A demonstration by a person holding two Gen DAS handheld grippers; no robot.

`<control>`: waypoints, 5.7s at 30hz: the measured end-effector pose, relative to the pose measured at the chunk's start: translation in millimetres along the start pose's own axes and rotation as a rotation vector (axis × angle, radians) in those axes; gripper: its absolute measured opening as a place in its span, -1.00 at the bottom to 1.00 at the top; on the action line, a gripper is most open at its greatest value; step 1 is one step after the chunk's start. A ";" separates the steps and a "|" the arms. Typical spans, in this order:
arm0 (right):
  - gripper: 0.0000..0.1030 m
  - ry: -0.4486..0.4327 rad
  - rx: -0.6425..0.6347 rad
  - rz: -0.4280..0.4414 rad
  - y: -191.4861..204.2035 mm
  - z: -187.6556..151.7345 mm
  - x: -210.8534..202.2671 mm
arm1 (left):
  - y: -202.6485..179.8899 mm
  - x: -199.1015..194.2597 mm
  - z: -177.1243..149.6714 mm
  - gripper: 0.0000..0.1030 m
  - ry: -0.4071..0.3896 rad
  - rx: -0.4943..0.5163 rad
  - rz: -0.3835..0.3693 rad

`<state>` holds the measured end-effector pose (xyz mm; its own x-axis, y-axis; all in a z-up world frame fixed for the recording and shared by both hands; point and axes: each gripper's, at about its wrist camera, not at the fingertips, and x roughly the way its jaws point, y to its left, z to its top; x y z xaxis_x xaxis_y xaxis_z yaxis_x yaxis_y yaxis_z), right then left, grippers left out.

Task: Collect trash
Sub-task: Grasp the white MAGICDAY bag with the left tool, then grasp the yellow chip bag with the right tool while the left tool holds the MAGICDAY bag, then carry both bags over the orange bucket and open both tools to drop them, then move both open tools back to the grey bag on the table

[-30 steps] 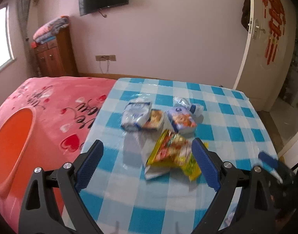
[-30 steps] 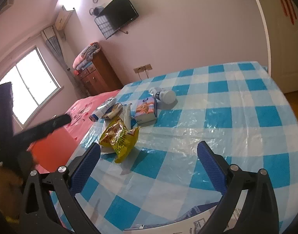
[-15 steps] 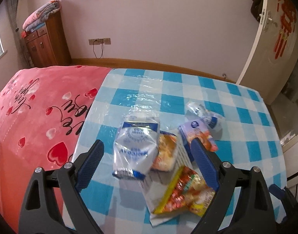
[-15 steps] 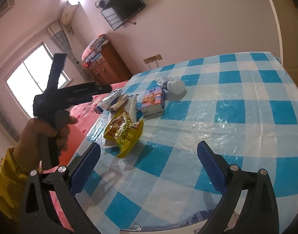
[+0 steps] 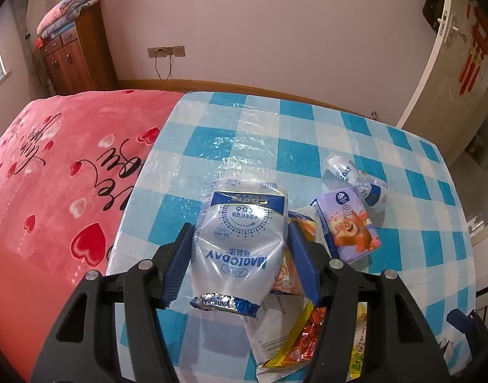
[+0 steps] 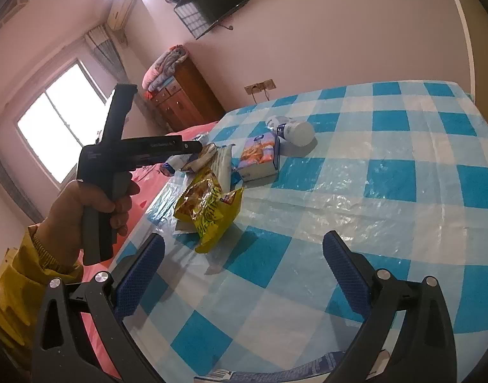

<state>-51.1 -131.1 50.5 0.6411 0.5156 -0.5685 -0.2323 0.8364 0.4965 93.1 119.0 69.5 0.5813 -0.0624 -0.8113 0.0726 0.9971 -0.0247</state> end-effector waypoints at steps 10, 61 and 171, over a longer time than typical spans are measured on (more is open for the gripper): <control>0.90 0.036 0.035 0.036 -7.5 -0.9 6.8 | -8.5 -24.7 -26.1 0.17 -0.038 -0.006 -0.058; 0.42 0.258 -0.482 -0.144 90.3 34.1 109.0 | 31.5 -91.5 -154.4 0.18 -0.110 -0.107 -0.151; 0.75 -0.030 -0.385 -0.084 238.6 26.7 47.7 | 166.0 -195.2 -145.2 0.84 -0.319 -0.274 0.234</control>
<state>-56.4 88.1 159.3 0.6896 0.4411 -0.5744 -0.4318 0.8871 0.1629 -126.0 303.2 139.0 0.7794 0.1969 -0.5948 -0.2808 0.9584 -0.0507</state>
